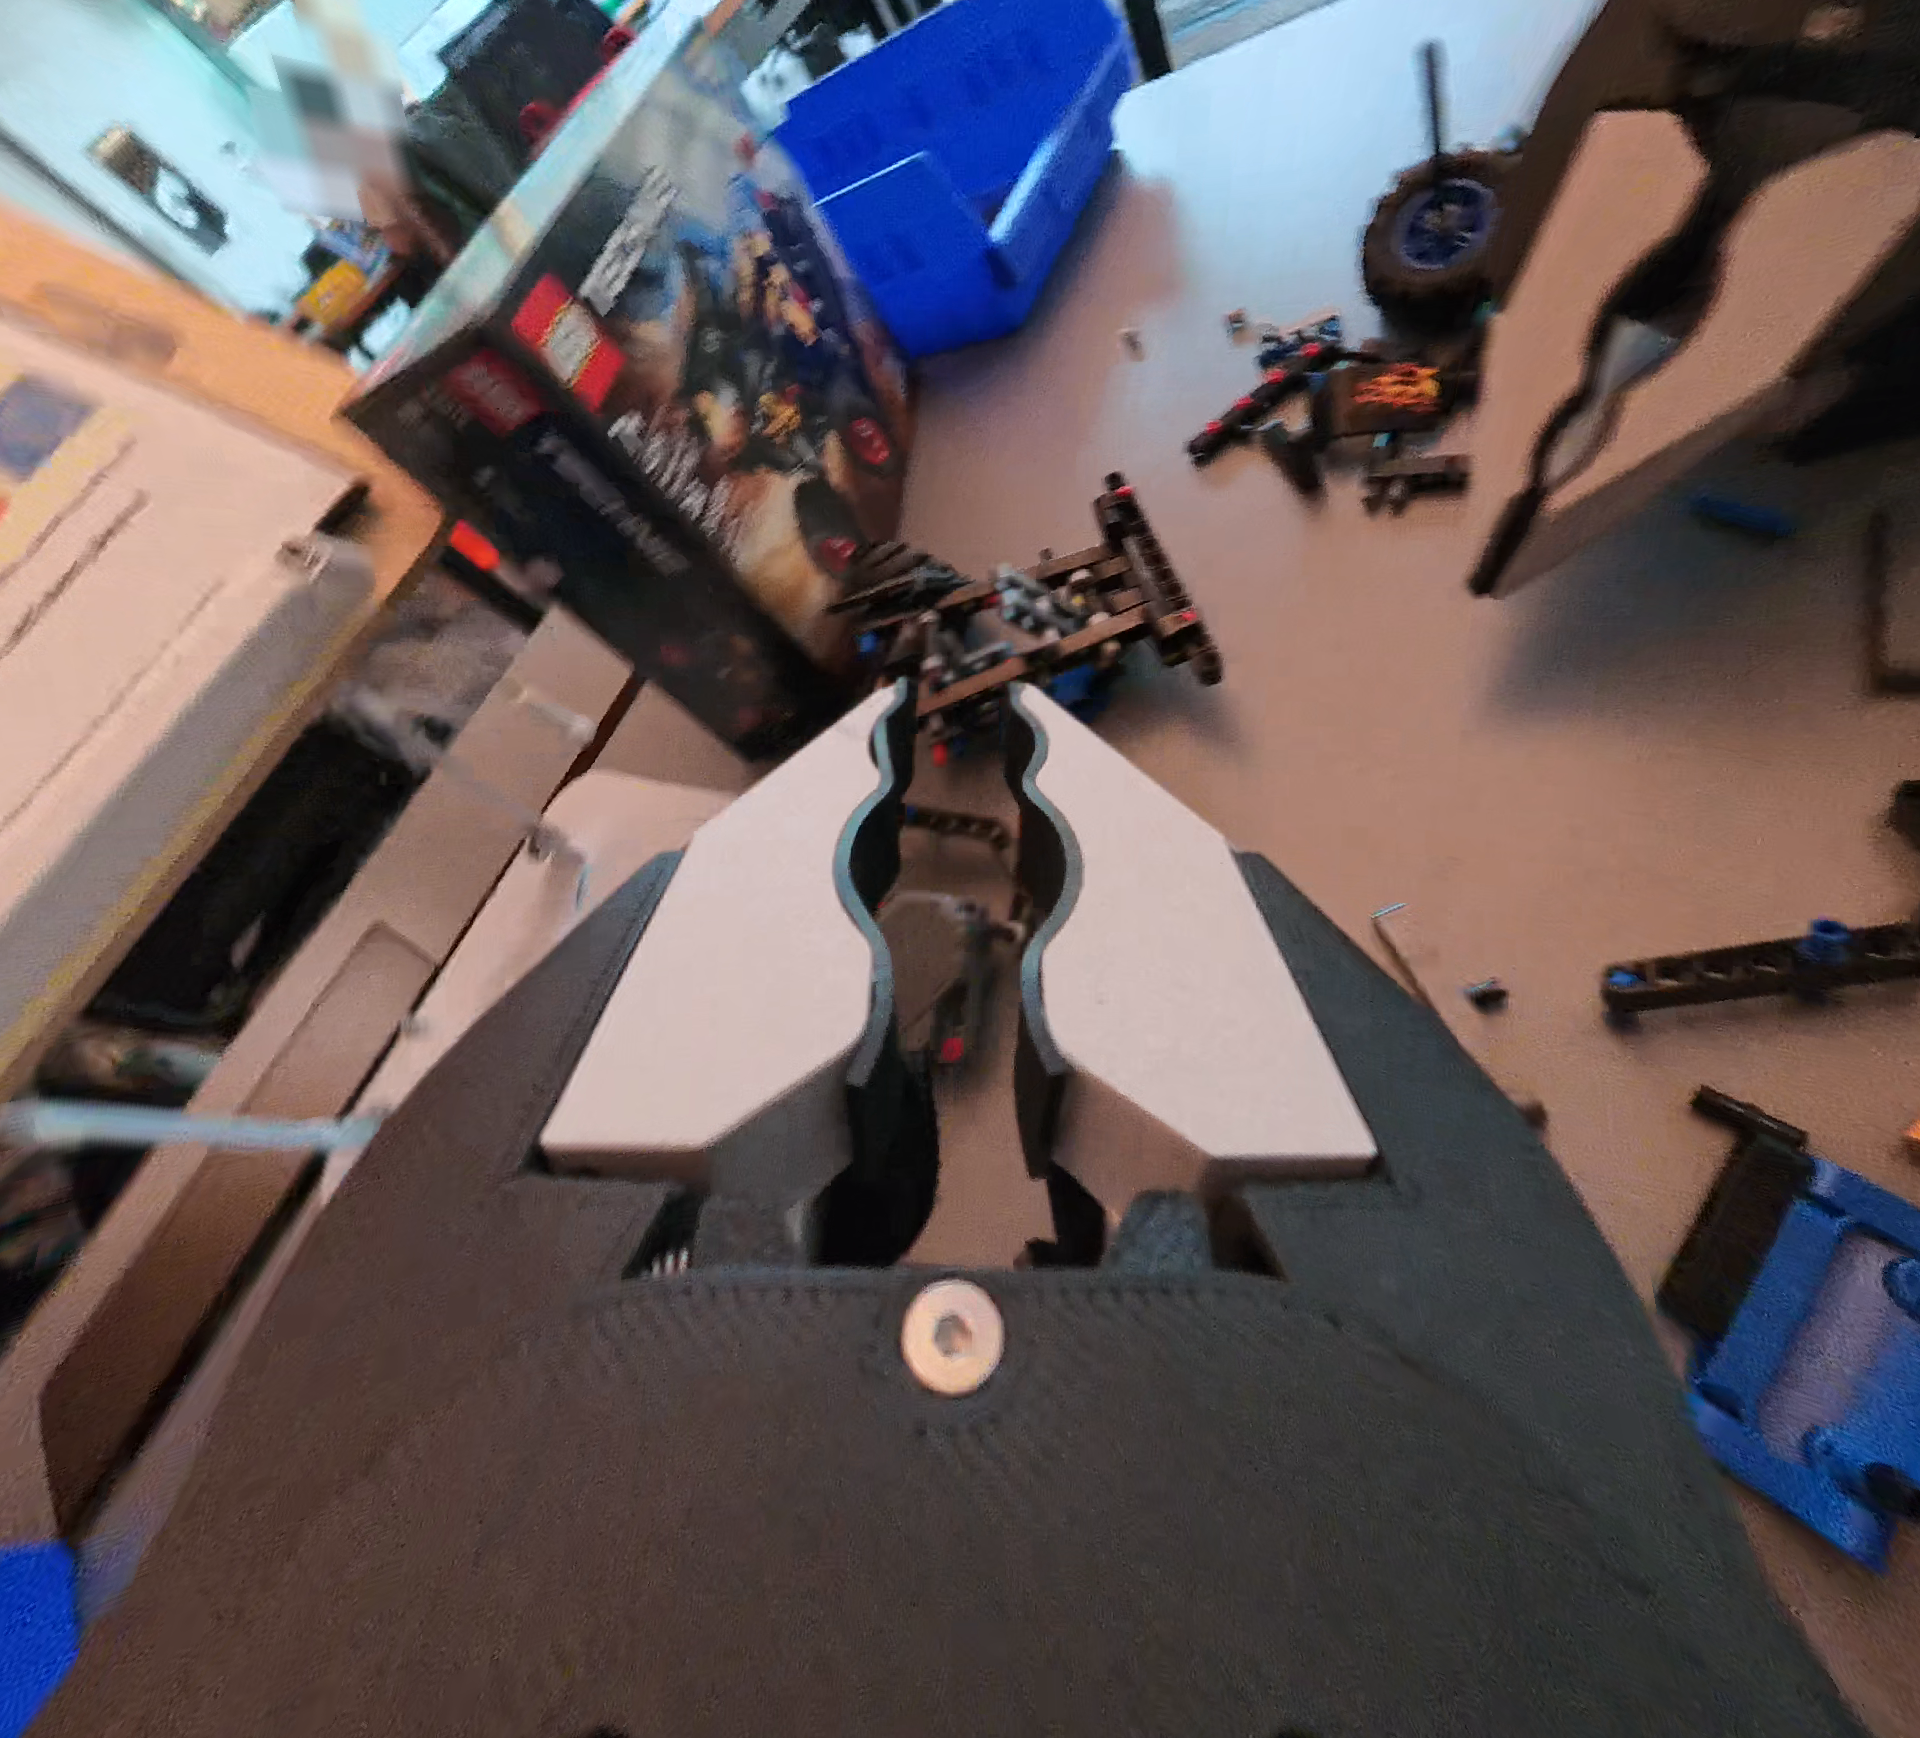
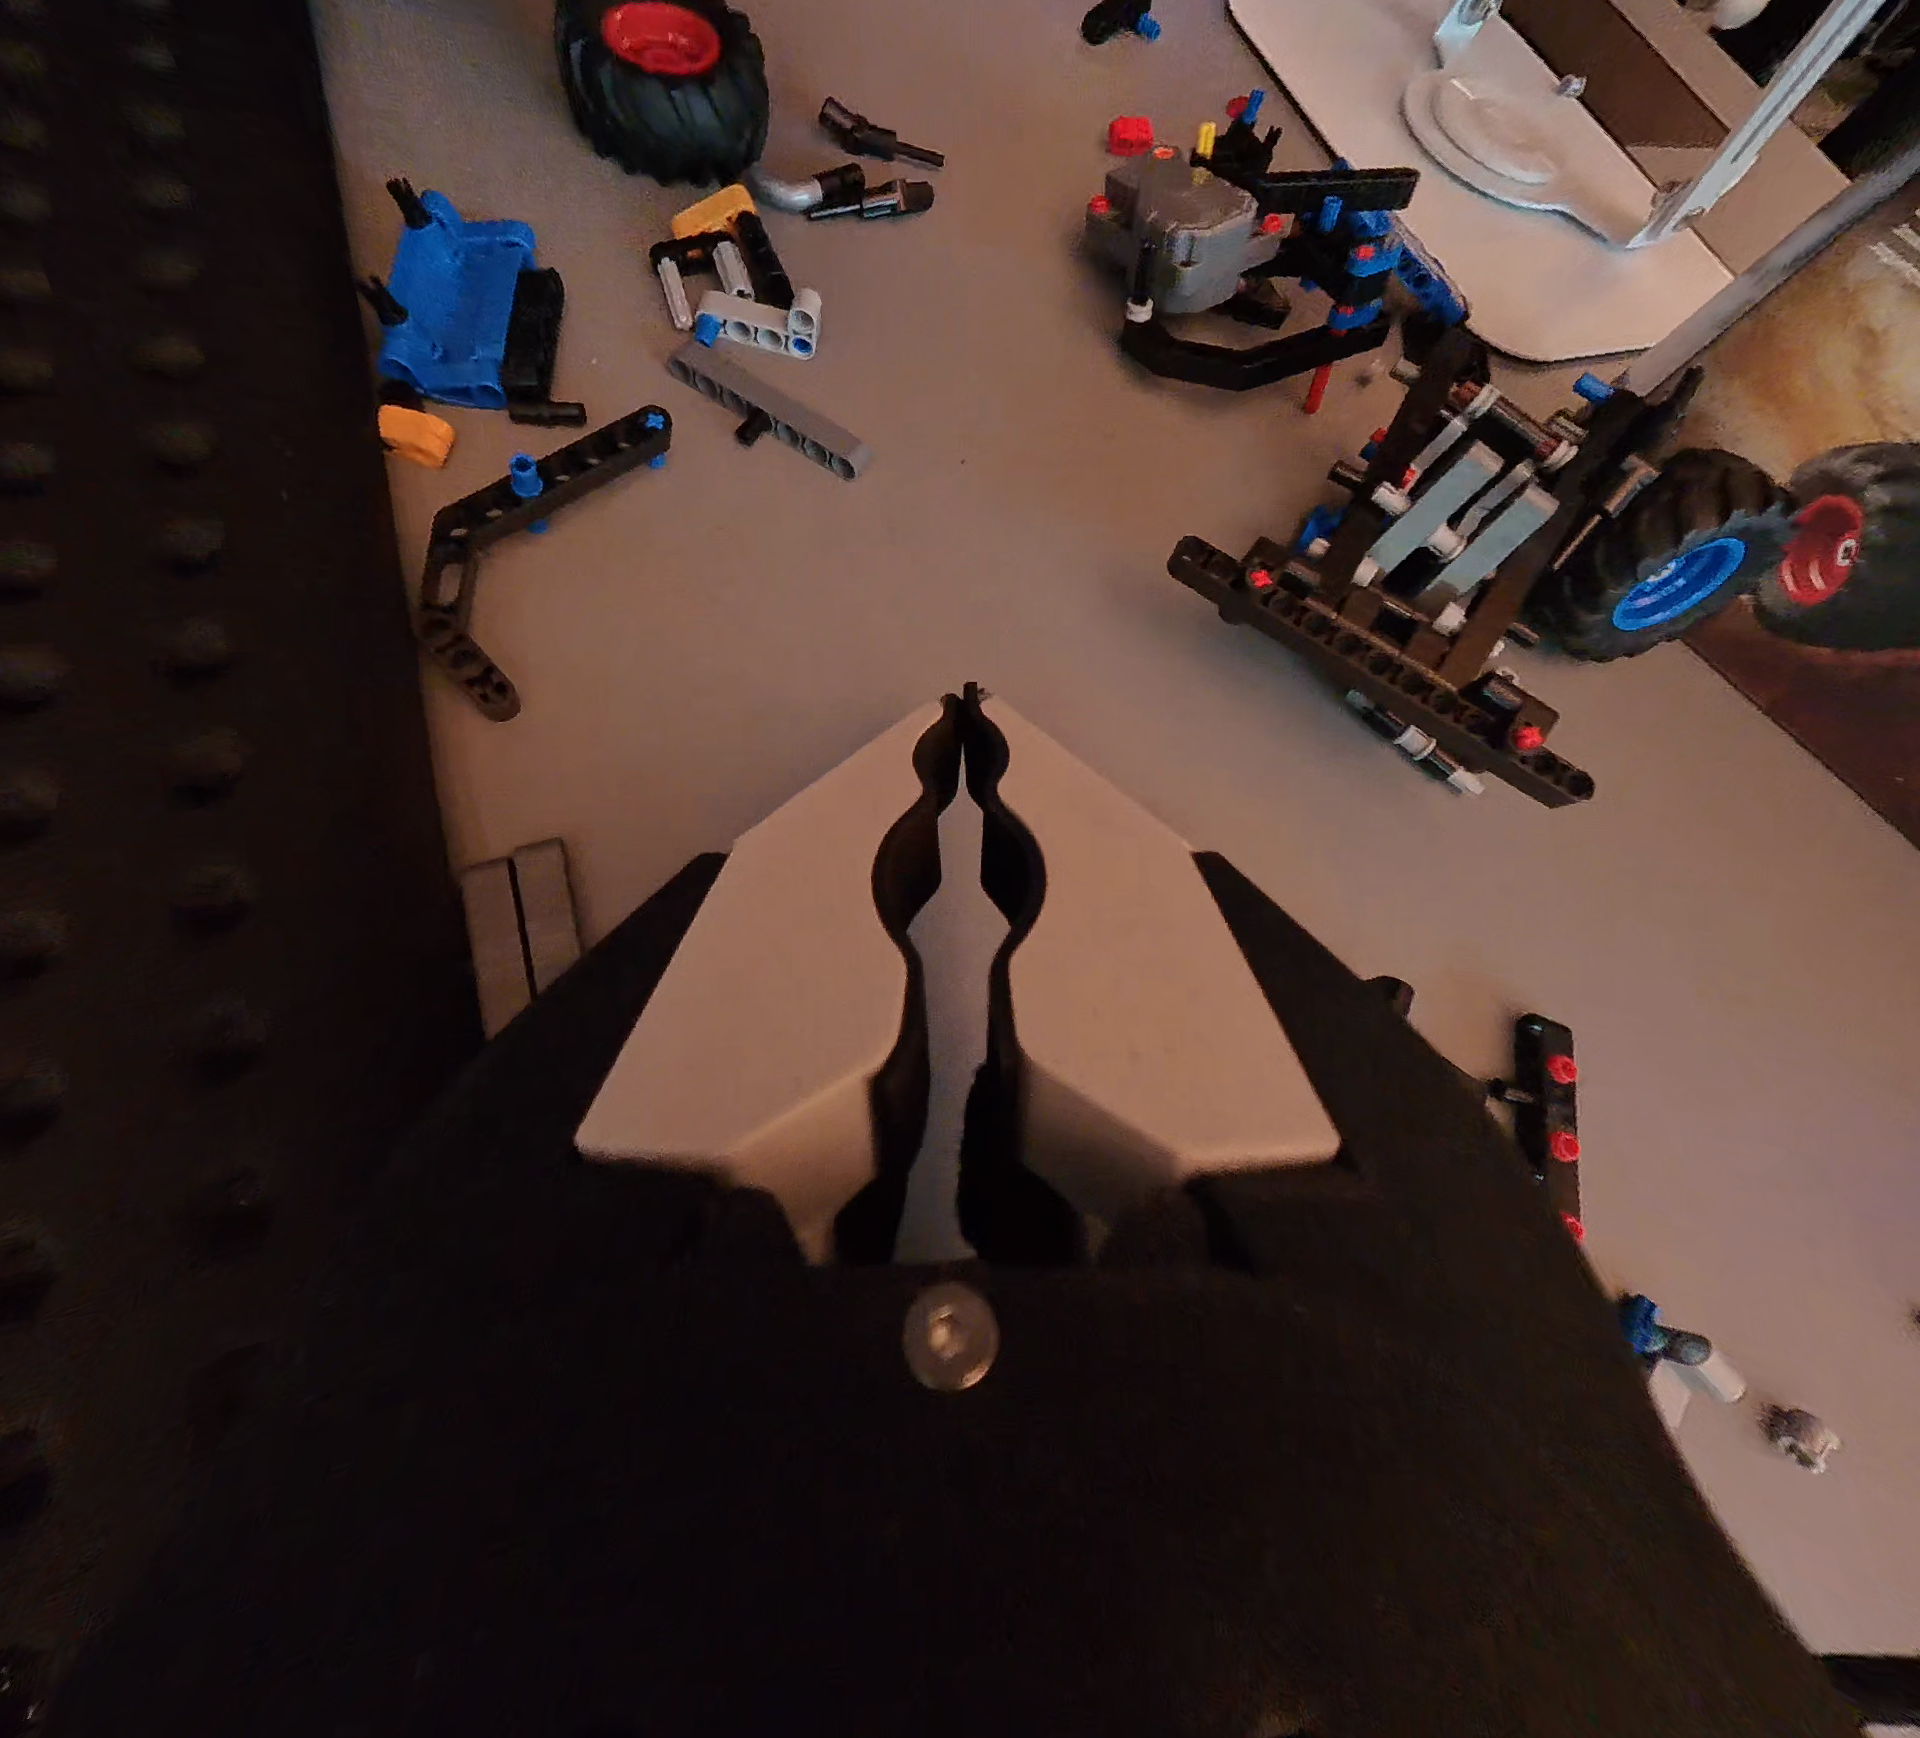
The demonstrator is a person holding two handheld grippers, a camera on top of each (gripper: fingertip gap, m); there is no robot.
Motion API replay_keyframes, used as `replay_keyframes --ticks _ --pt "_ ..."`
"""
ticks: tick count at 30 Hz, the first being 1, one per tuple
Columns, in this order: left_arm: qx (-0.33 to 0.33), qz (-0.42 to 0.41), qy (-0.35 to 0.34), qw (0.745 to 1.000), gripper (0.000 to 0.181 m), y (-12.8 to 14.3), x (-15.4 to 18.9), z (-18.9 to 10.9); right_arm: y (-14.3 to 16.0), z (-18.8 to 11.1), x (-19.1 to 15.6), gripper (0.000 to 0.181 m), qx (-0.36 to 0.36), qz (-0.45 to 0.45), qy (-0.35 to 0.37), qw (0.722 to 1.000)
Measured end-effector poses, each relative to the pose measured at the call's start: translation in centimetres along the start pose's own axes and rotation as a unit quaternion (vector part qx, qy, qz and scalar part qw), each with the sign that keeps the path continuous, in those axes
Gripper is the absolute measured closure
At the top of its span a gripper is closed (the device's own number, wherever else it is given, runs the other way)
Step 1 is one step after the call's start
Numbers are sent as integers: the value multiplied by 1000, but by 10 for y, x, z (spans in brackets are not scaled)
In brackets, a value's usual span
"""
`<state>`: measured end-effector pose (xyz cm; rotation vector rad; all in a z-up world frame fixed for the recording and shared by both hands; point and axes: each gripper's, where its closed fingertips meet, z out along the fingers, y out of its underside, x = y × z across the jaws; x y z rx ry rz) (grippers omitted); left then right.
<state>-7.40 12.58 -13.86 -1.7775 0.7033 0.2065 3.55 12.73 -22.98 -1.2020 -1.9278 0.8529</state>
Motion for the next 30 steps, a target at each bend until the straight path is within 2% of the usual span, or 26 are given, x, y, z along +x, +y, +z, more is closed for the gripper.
replay_keyframes --ticks 2,5,9,12,14,15,20,25,30 --pt "-24 -35 -39 998 165 16 -28 -8 2 0 -3 181 -5 -16 -2 1000" --pt "-90 -63 -27 994 146 48 -39 -8 -1 -4 -1 181 5 -18 1 1000" --pt "-186 -56 39 980 121 93 -23 9 1 -4 1 181 6 -14 -2 1000" --pt "-208 -60 77 973 112 112 -15 28 4 -1 -2 181 -7 -27 -7 1000" --pt "-243 -50 91 964 115 130 -12 38 7 1 -2 181 -15 -31 -4 999" --pt "-231 -51 101 966 137 128 -10 41 8 1 -1 181 -17 -33 -1 999" --pt "-213 -18 96 972 138 117 -4 41 -3 -1 5 175 7 -40 23 999" --pt "-154 -66 141 976 138 88 11 27 -35 1 20 168 17 -82 92 992" --pt "-128 13 148 981 139 73 28 18 -81 19 35 163 52 -33 64 996"
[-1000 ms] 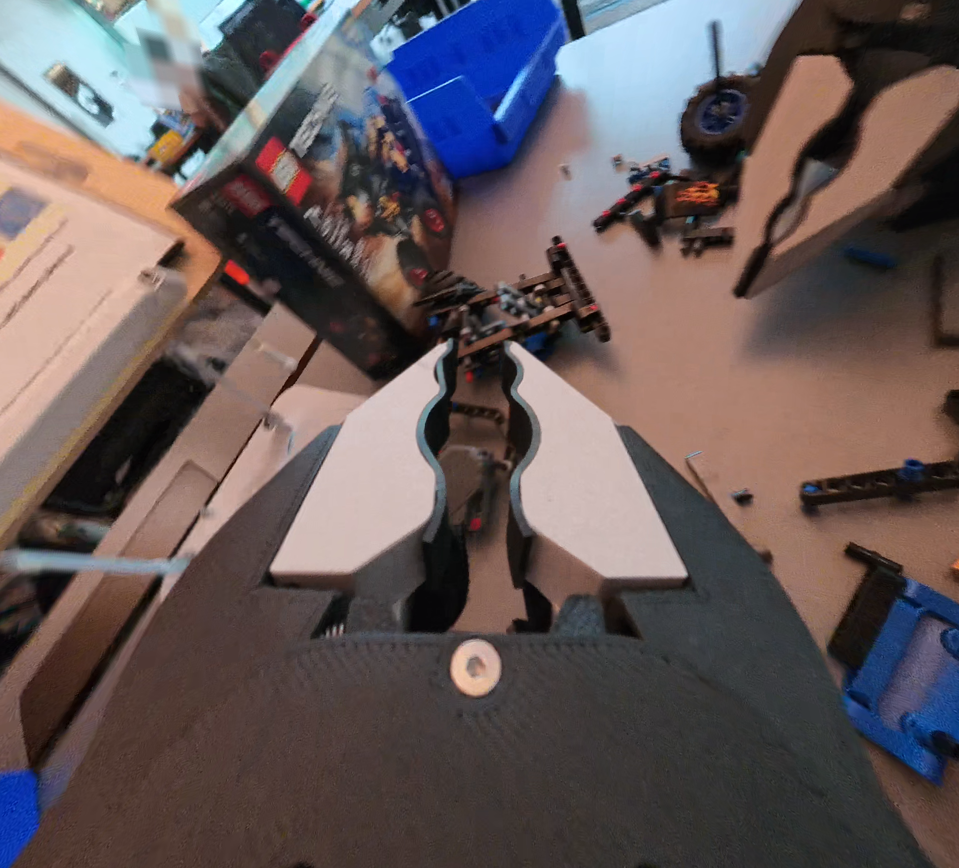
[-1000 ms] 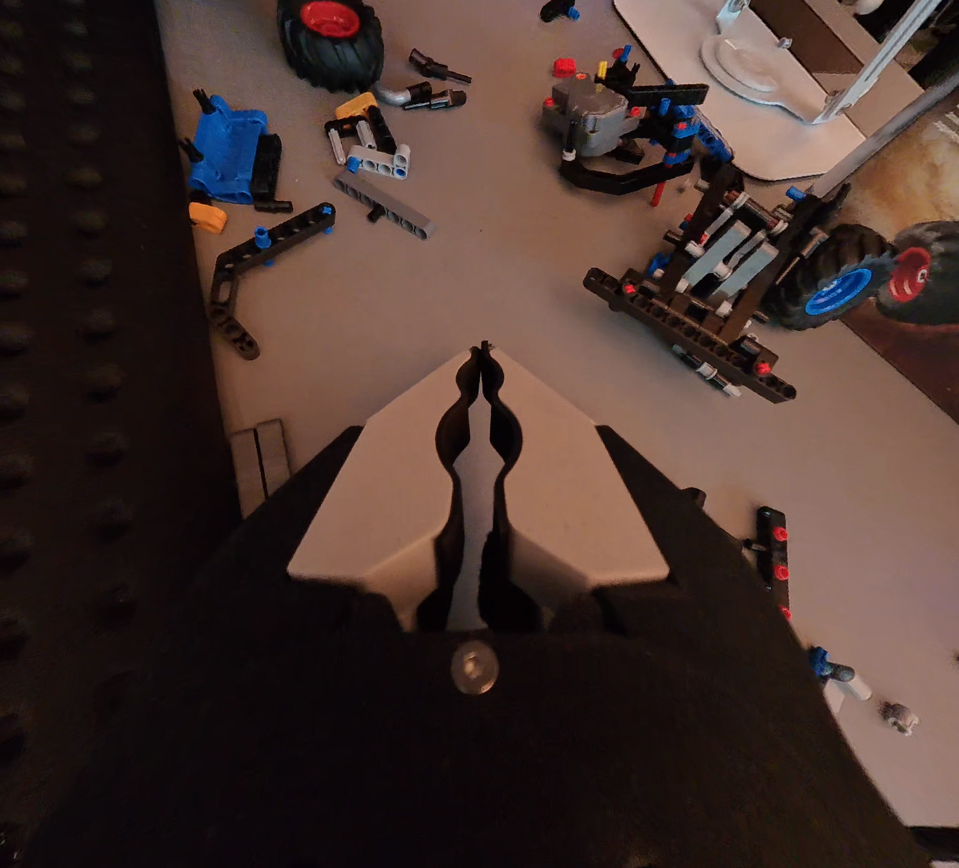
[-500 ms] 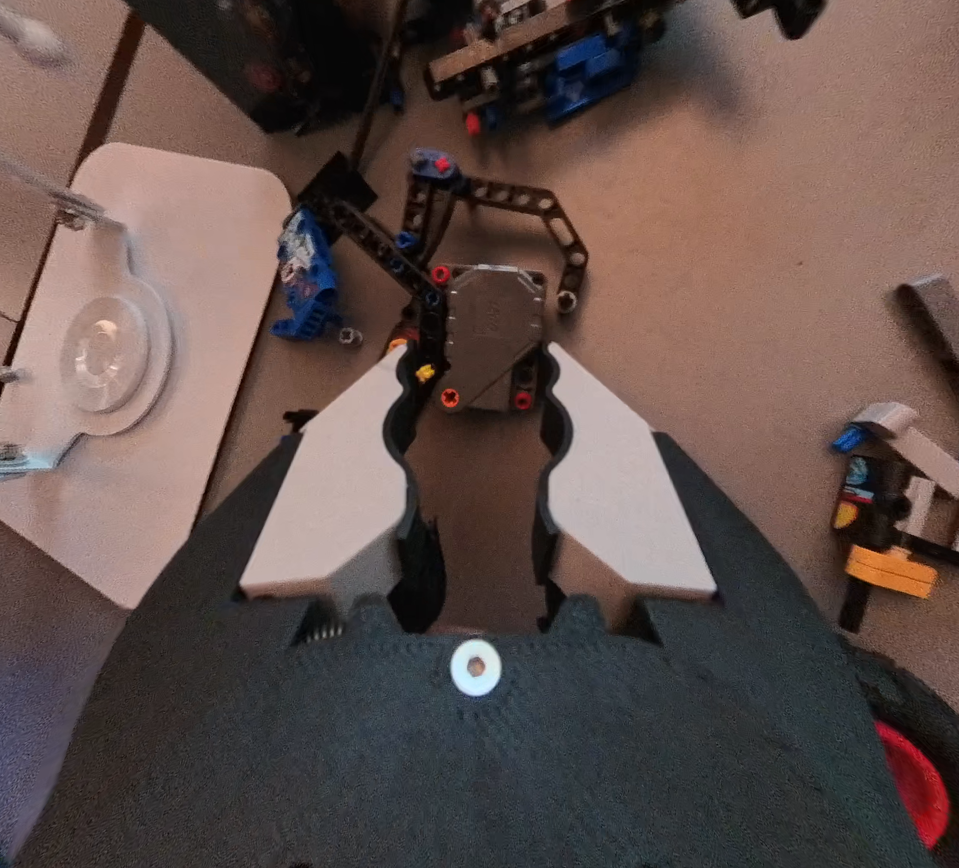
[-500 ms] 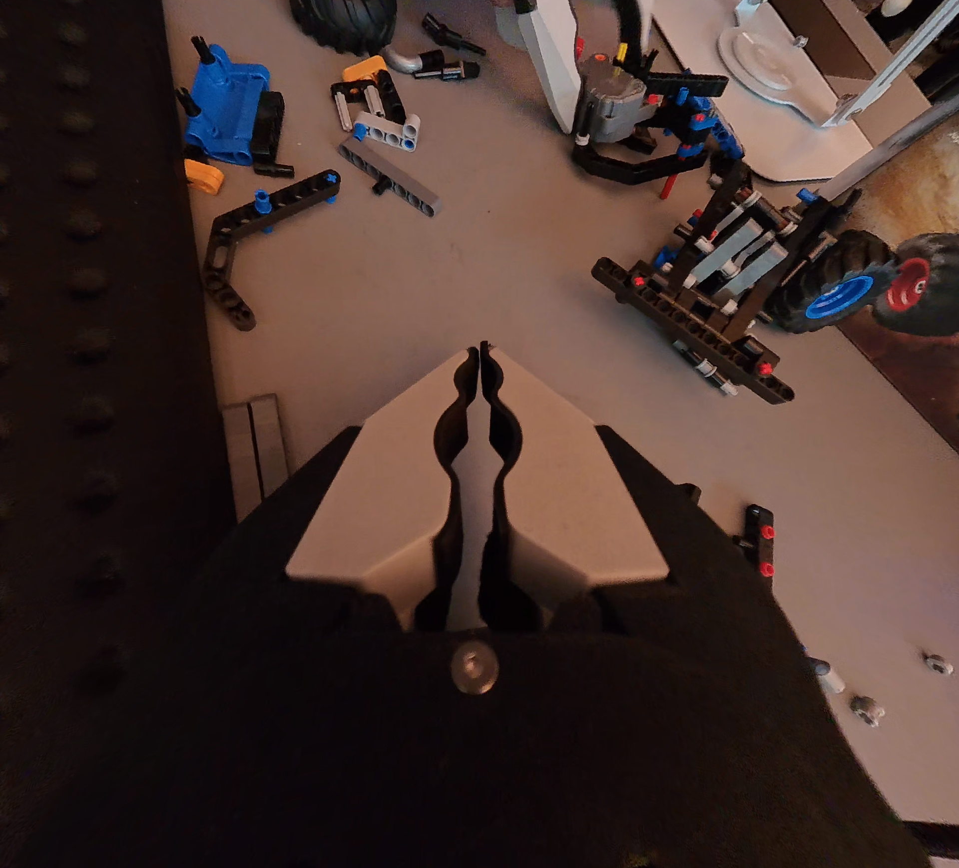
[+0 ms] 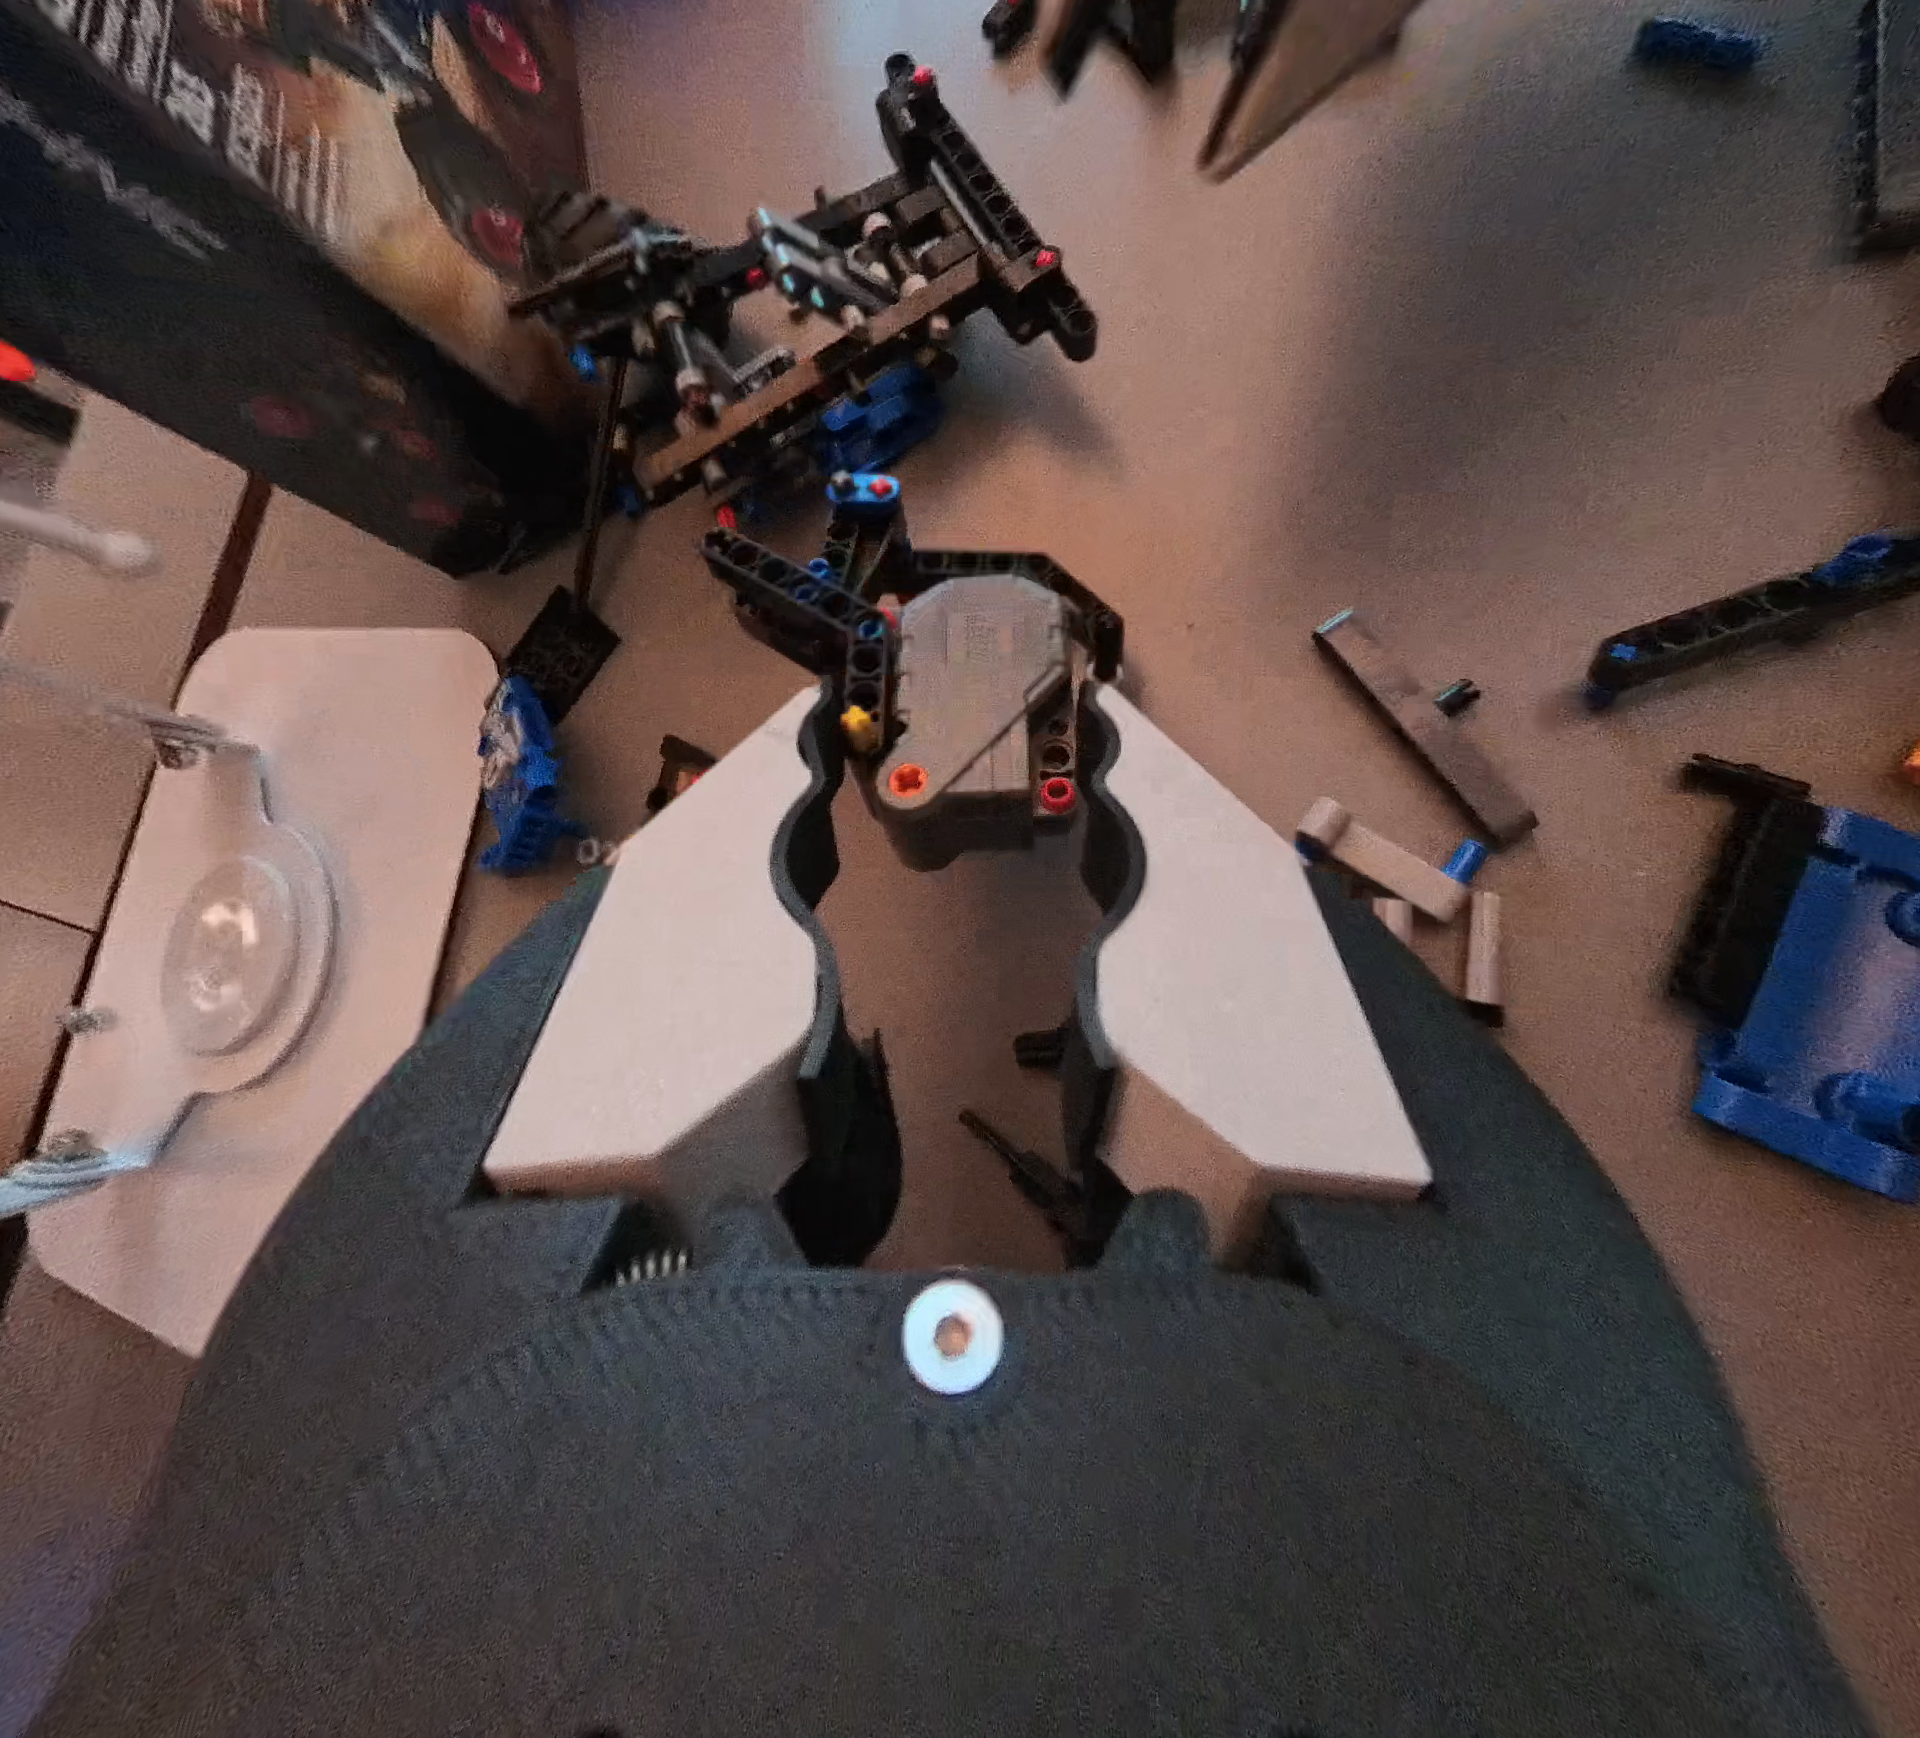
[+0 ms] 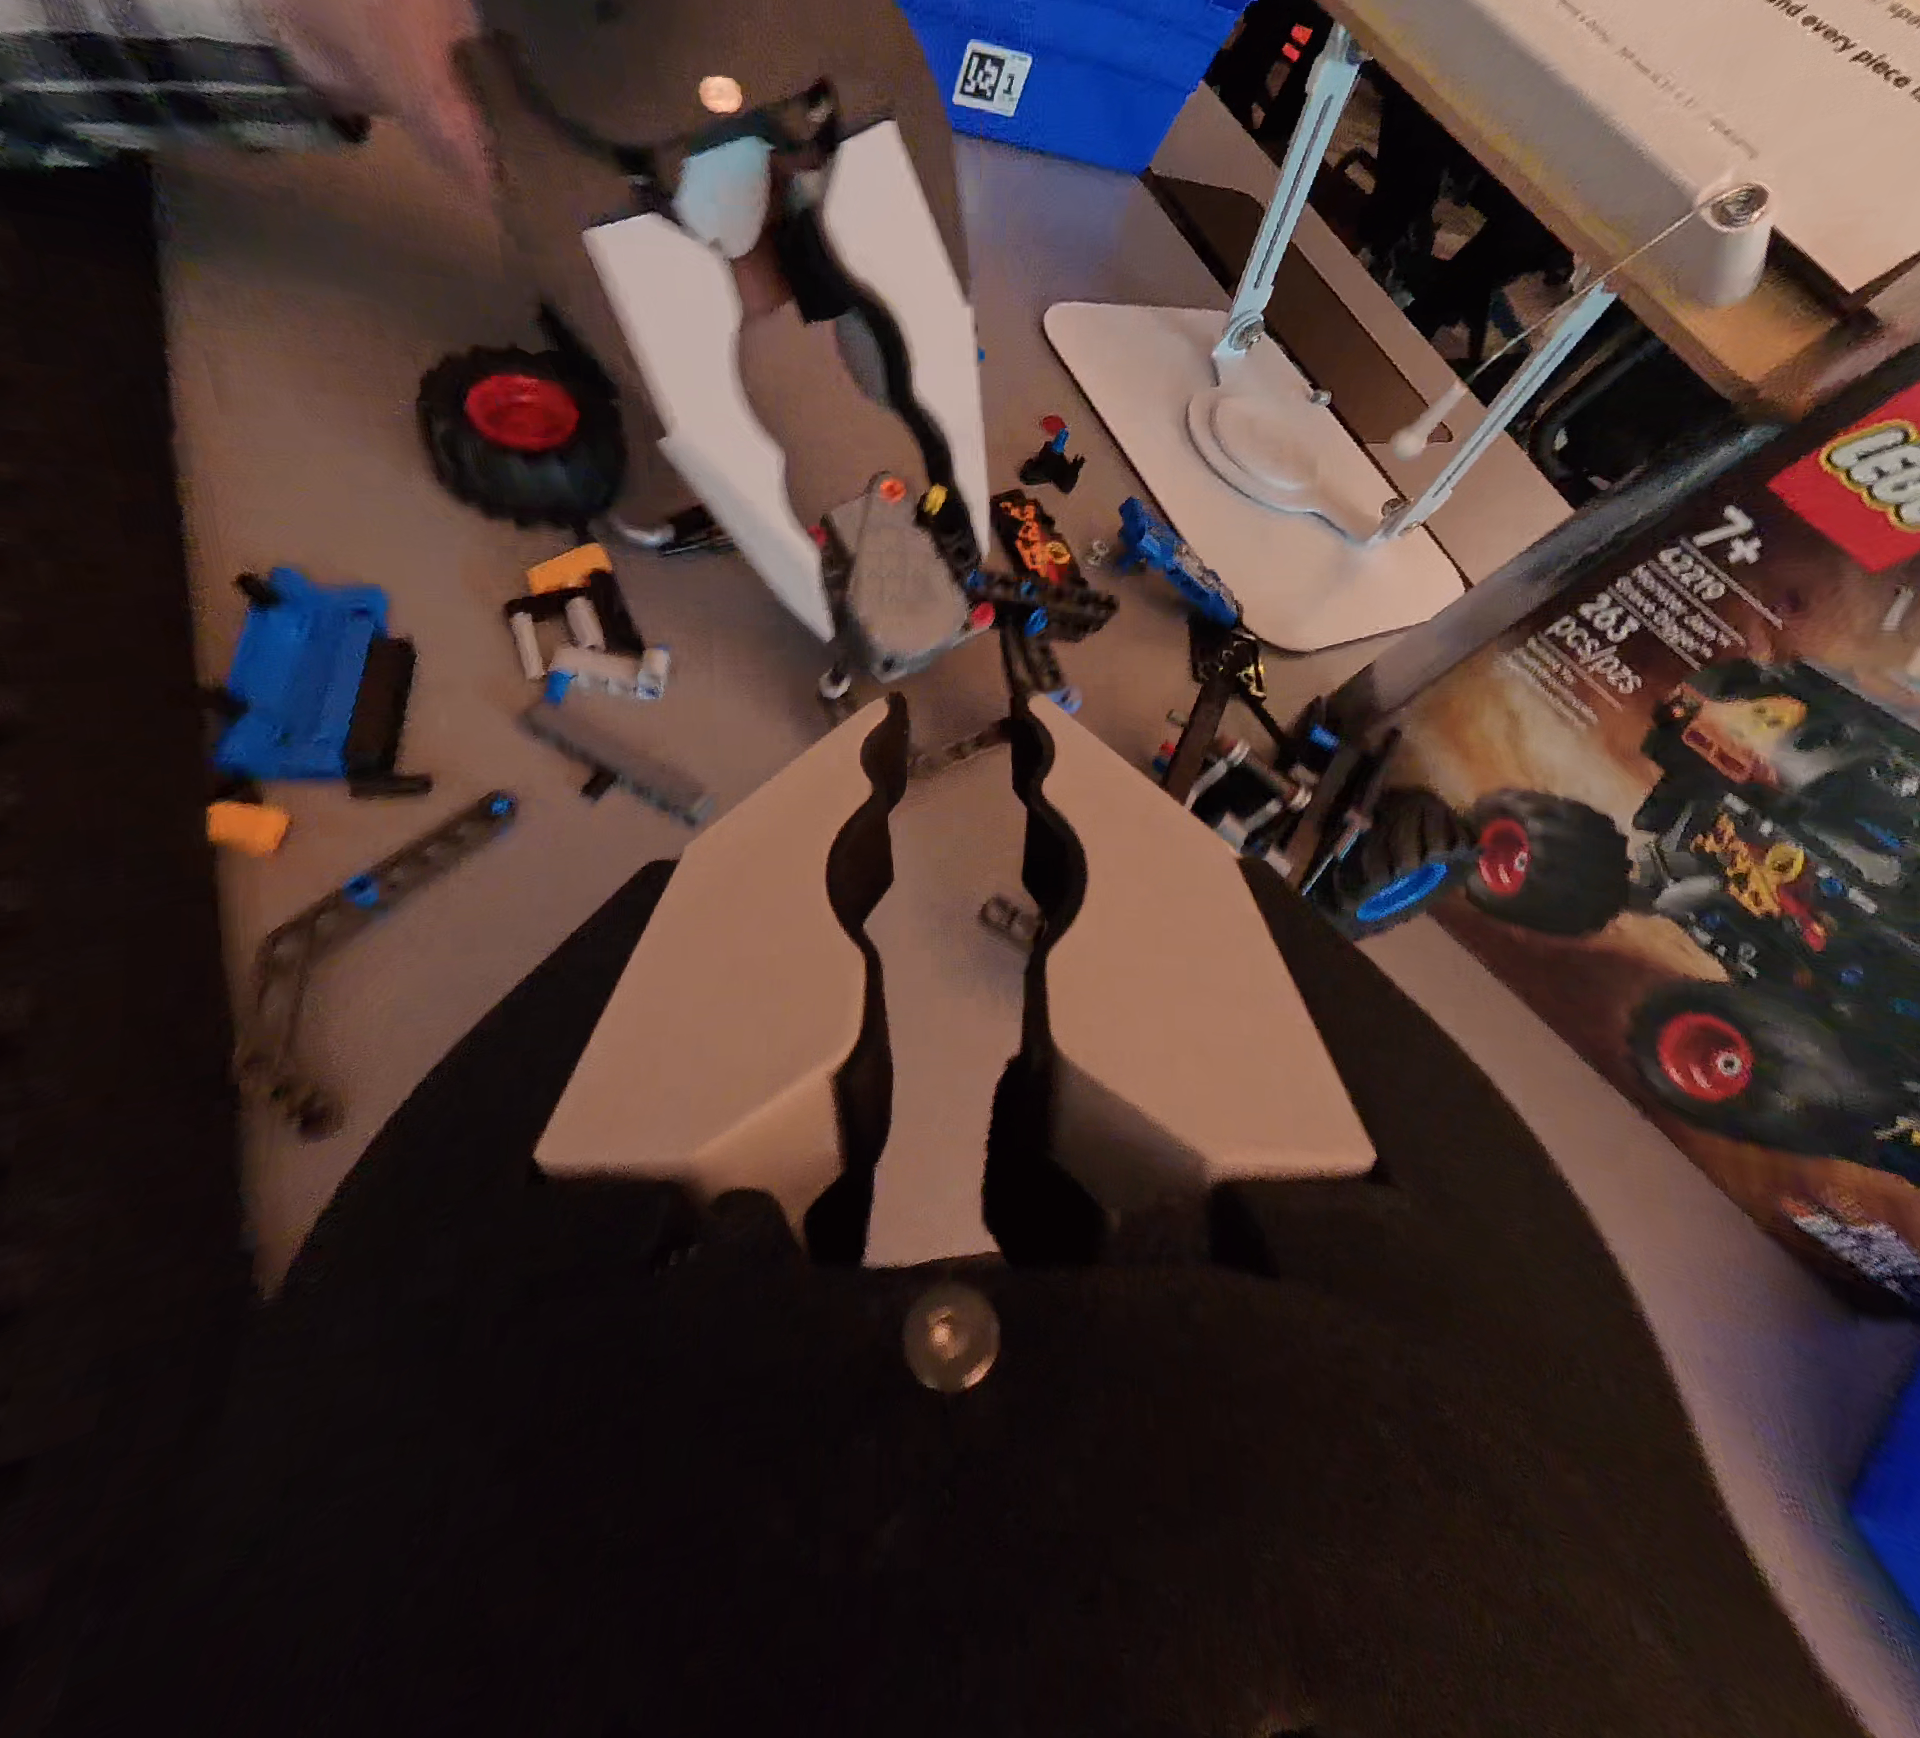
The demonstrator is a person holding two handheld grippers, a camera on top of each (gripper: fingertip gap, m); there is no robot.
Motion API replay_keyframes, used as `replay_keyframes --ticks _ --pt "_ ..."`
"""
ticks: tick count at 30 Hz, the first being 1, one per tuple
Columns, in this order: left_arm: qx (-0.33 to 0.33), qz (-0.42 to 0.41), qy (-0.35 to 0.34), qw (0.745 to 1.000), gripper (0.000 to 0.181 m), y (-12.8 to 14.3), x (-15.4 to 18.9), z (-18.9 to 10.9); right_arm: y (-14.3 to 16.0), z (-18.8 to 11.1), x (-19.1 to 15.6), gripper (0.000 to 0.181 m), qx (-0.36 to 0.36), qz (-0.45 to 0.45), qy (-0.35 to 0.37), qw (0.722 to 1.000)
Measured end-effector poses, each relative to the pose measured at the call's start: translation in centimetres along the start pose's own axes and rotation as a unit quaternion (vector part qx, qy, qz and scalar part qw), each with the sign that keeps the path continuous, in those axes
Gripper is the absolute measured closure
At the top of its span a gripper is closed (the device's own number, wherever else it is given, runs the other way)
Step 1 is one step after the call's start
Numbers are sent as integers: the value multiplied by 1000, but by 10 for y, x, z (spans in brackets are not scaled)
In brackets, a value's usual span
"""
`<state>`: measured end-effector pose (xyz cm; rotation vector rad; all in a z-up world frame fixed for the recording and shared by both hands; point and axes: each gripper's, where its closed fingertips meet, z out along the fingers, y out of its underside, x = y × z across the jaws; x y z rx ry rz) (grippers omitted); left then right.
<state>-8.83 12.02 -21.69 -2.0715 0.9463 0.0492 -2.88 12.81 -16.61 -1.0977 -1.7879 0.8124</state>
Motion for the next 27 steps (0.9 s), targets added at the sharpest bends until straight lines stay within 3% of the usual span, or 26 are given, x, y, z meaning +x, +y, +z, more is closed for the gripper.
replay_keyframes --ticks 4,9,13,15,22,27 --pt "-1 85 -11 996 141 -20 18 -3 1 28 16 149 -40 -67 -4 997" --pt "-1 135 9 991 142 -30 35 1 10 43 -3 162 -71 -178 -62 979" --pt "21 132 24 991 143 -28 36 0 12 44 -10 172 -57 -145 -115 981" --pt "23 136 29 990 143 -26 37 0 16 43 -16 161 -60 -140 -141 978" --pt "31 143 56 988 144 -27 41 -3 17 42 -16 171 -72 -224 -125 964" --pt "27 140 69 987 144 -25 41 -4 21 48 -17 168 -100 -302 -95 943"
